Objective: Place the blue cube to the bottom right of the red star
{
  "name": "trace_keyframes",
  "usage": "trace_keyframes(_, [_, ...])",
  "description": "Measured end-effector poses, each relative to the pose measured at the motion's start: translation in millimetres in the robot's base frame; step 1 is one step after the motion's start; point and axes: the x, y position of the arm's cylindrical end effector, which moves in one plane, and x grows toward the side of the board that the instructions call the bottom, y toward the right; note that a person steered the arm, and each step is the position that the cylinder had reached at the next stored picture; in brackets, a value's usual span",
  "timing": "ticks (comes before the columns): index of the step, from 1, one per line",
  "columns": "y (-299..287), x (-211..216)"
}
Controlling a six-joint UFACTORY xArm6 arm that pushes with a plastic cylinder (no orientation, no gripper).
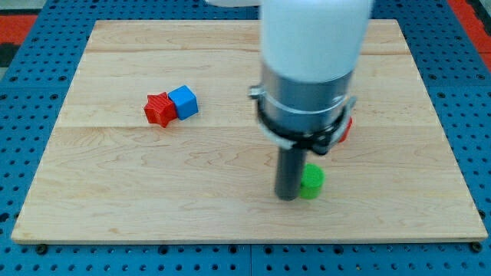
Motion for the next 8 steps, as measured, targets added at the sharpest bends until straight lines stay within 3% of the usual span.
trace_keyframes(2, [31, -14])
trace_keyframes(3, [-17, -48])
trace_keyframes(4, [-16, -132])
trace_keyframes(5, [-58, -187])
trace_keyframes(7, [-196, -190])
trace_keyframes(8, [-171, -173])
